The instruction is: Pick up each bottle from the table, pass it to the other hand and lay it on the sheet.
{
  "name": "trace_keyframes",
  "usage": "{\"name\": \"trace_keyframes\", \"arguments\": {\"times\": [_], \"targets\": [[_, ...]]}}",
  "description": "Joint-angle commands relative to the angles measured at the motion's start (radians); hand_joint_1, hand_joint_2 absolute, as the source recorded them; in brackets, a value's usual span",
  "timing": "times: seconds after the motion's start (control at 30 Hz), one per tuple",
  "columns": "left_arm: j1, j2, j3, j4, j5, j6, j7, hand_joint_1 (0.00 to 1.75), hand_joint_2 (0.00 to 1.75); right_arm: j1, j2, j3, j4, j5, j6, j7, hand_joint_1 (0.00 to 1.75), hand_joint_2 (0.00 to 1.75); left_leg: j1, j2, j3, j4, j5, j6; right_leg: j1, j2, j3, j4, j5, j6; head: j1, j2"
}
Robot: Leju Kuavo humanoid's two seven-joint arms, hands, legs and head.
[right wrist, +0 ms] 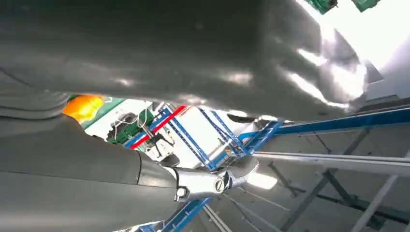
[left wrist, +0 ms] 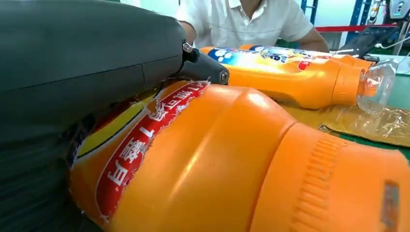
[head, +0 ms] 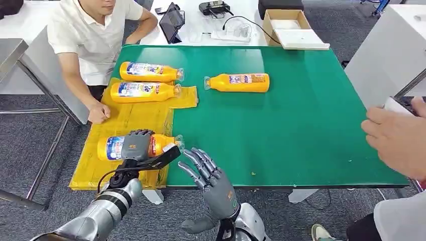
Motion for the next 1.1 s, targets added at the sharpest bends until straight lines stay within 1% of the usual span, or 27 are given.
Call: {"name": "trace_keyframes", "arguments": {"times": [0.03,0.1,0.27,0.3,0.33,0.37,0.4,0.43,0.47,0.5,0.53,0.57,0.6,0.67,0.7,0.73,0.77,0.8,0.83,0.87,0.9,0.93,0.97,1.0,1.07,1.1], "targets": [[-0.017,0.019,-0.027,0.098,0.001,-0.015,0.003,1.75,1.75,-0.034,-0.001,0.017,0.066,-0.005,0.007,0.006,0.0,0.0,0.002,0.005,0.003,-0.001,-0.001,-0.003,0.002,0.003,0.002,-0.001,0.0,-0.003,0.0,0.0],[-0.017,0.019,-0.027,0.098,0.001,-0.015,0.003,1.75,1.75,-0.034,-0.001,0.017,0.066,-0.005,0.007,0.006,0.0,0.0,0.001,0.003,0.004,-0.001,0.0,-0.002,0.001,0.002,0.003,-0.001,0.0,-0.002,0.0,0.0],[-0.017,0.019,-0.027,0.098,0.001,-0.015,0.003,1.75,1.75,-0.034,-0.001,0.017,0.066,-0.005,0.007,0.006,0.0,0.0,0.001,0.004,0.004,-0.001,-0.001,-0.002,0.001,0.003,0.003,-0.001,0.0,-0.002,0.0,0.0],[-0.01,0.015,-0.001,0.089,0.04,-0.035,-0.034,1.75,1.75,-0.031,0.002,0.01,0.068,-0.024,0.014,0.001,0.0,0.0,0.001,0.005,0.004,-0.001,-0.001,-0.003,0.002,0.003,0.003,-0.001,0.0,-0.003,0.0,0.0],[-0.007,0.009,0.018,0.087,0.072,-0.056,-0.063,1.55,1.75,-0.031,0.005,0.007,0.071,-0.031,0.017,-0.001,0.0,0.0,0.001,0.004,0.004,-0.001,0.0,-0.002,0.001,0.002,0.003,-0.001,0.0,-0.002,0.0,0.0],[-0.003,-0.002,0.047,0.083,0.126,-0.092,-0.116,0.49,1.75,-0.033,0.007,0.007,0.076,-0.036,0.019,-0.006,0.0,0.0,0.001,0.004,0.005,-0.001,-0.001,-0.002,0.001,0.003,0.004,-0.001,0.0,-0.003,0.0,0.0],[0.001,-0.012,0.081,0.078,0.202,-0.149,-0.185,0.0,1.75,-0.038,0.01,0.008,0.085,-0.044,0.021,-0.013,0.0,0.0,0.001,0.005,0.005,-0.002,0.0,-0.003,0.002,0.003,0.004,-0.002,0.001,-0.003,0.0,0.0],[0.003,-0.017,0.091,0.073,0.233,-0.169,-0.213,0.0,1.75,-0.04,0.011,0.01,0.09,-0.048,0.022,-0.016,0.0,0.0,0.0,0.003,0.004,-0.001,0.0,-0.002,0.001,0.002,0.004,-0.001,0.0,-0.002,0.0,0.0],[0.01,-0.03,0.119,0.058,0.312,-0.22,-0.28,0.0,1.75,-0.044,0.012,0.014,0.096,-0.053,0.024,-0.021,0.0,0.0,0.001,0.003,0.005,-0.001,0.0,-0.002,0.001,0.002,0.004,-0.001,0.0,-0.002,0.0,0.0],[0.016,-0.037,0.135,0.045,0.368,-0.263,-0.321,0.0,1.75,-0.045,0.012,0.016,0.101,-0.058,0.023,-0.024,0.0,0.0,0.001,0.004,0.005,-0.001,-0.001,-0.003,0.002,0.002,0.005,-0.002,0.0,-0.003,0.0,0.0],[0.027,-0.041,0.125,0.022,0.425,-0.298,-0.363,0.0,1.75,-0.046,0.01,0.021,0.108,-0.063,0.02,-0.03,0.0,0.0,0.002,0.004,0.006,-0.002,-0.001,-0.003,0.002,0.002,0.005,-0.002,0.0,-0.004,0.0,0.0],[0.034,-0.041,0.117,0.004,0.472,-0.343,-0.374,0.0,1.75,-0.046,0.009,0.021,0.112,-0.068,0.019,-0.033,0.0,0.0,0.001,0.005,0.006,-0.002,-0.001,-0.003,0.002,0.002,0.006,-0.002,0.001,-0.004,0.0,0.0],[0.044,-0.041,0.114,-0.02,0.514,-0.39,-0.398,0.0,1.75,-0.044,0.007,0.021,0.117,-0.073,0.016,-0.035,0.0,0.0,0.001,0.002,0.005,-0.001,-0.001,-0.001,0.001,0.001,0.005,-0.002,0.0,-0.002,0.0,0.0],[0.063,-0.037,0.113,-0.063,0.588,-0.456,-0.427,0.0,1.75,-0.043,0.008,0.02,0.122,-0.094,0.023,-0.045,0.0,0.0,0.001,0.001,0.006,-0.001,0.0,-0.002,0.001,-0.001,0.006,-0.002,0.0,-0.002,0.0,0.0],[0.086,-0.046,0.132,-0.118,0.69,-0.537,-0.49,0.0,1.75,-0.047,0.01,0.026,0.126,-0.107,0.027,-0.059,0.0,0.0,0.001,0.002,0.007,-0.002,0.0,-0.002,0.001,-0.001,0.007,-0.002,0.0,-0.003,0.0,0.0],[0.104,-0.045,0.11,-0.16,0.749,-0.554,-0.504,0.0,1.75,-0.053,0.013,0.035,0.133,-0.11,0.032,-0.062,0.0,0.0,0.001,0.004,0.008,-0.002,0.0,-0.003,0.002,0.001,0.008,-0.003,0.001,-0.003,0.0,0.0],[0.119,-0.047,0.094,-0.199,0.785,-0.544,-0.509,0.0,1.75,-0.057,0.016,0.041,0.138,-0.111,0.031,-0.063,0.0,0.0,0.0,0.002,0.007,-0.002,0.0,-0.001,0.0,0.0,0.008,-0.002,0.001,-0.002,0.0,0.0],[0.145,-0.054,0.077,-0.263,0.835,-0.481,-0.552,0.0,1.75,-0.057,0.018,0.048,0.145,-0.111,0.029,-0.061,0.0,0.0,0.0,0.003,0.008,-0.002,0.0,-0.002,0.001,0.001,0.008,-0.002,0.001,-0.002,0.0,0.0],[0.162,-0.055,0.053,-0.306,0.887,-0.487,-0.531,0.0,1.75,-0.055,0.021,0.052,0.153,-0.115,0.028,-0.059,0.0,0.0,0.001,0.005,0.007,-0.001,0.0,-0.003,0.001,0.002,0.006,-0.002,0.002,-0.004,0.0,0.0],[0.167,-0.052,0.047,-0.319,0.936,-0.523,-0.499,0.0,1.75,-0.053,0.025,0.049,0.16,-0.133,0.039,-0.055,0.0,0.0,0.001,0.005,0.007,-0.001,0.0,-0.003,0.001,0.0,0.006,-0.002,0.001,-0.004,0.0,0.0],[0.17,-0.04,0.032,-0.324,0.982,-0.558,-0.476,0.0,0.0,-0.053,0.026,0.049,0.165,-0.15,0.051,-0.06,0.0,0.0,0.001,0.002,0.006,0.0,0.0,-0.002,0.001,-0.002,0.006,-0.001,0.0,-0.003,0.0,0.0],[0.159,-0.008,-0.035,-0.299,0.947,-0.508,-0.473,0.0,0.0,-0.06,0.025,0.055,0.174,-0.147,0.04,-0.066,0.0,0.0,0.001,0.002,0.006,0.0,0.0,-0.003,0.002,-0.002,0.006,-0.001,0.0,-0.003,0.0,0.0],[0.136,0.015,-0.102,-0.258,0.85,-0.414,-0.455,0.0,0.0,-0.064,0.027,0.058,0.173,-0.153,0.031,-0.066,0.0,0.0,0.001,0.003,0.006,-0.001,0.0,-0.003,0.002,-0.001,0.005,-0.001,0.0,-0.004,0.0,0.0],[0.115,0.021,-0.135,-0.221,0.789,-0.345,-0.428,0.0,0.0,-0.069,0.029,0.058,0.176,-0.156,0.029,-0.066,0.0,0.0,0.001,0.003,0.005,0.0,-0.001,-0.003,0.002,-0.001,0.004,-0.001,0.0,-0.004,0.0,0.0],[0.084,0.015,-0.165,-0.172,0.733,-0.276,-0.425,0.0,0.0,-0.075,0.034,0.056,0.18,-0.155,0.032,-0.066,0.0,0.0,0.001,0.001,0.005,0.0,0.0,-0.002,0.002,-0.002,0.005,0.0,0.0,-0.002,0.0,0.0],[0.075,0.008,-0.163,-0.157,0.732,-0.261,-0.432,0.0,1.75,-0.076,0.036,0.055,0.181,-0.155,0.037,-0.066,0.0,0.0,0.002,0.002,0.005,-0.001,0.0,-0.003,0.002,-0.002,0.005,-0.001,0.0,-0.003,0.0,0.0]]}}
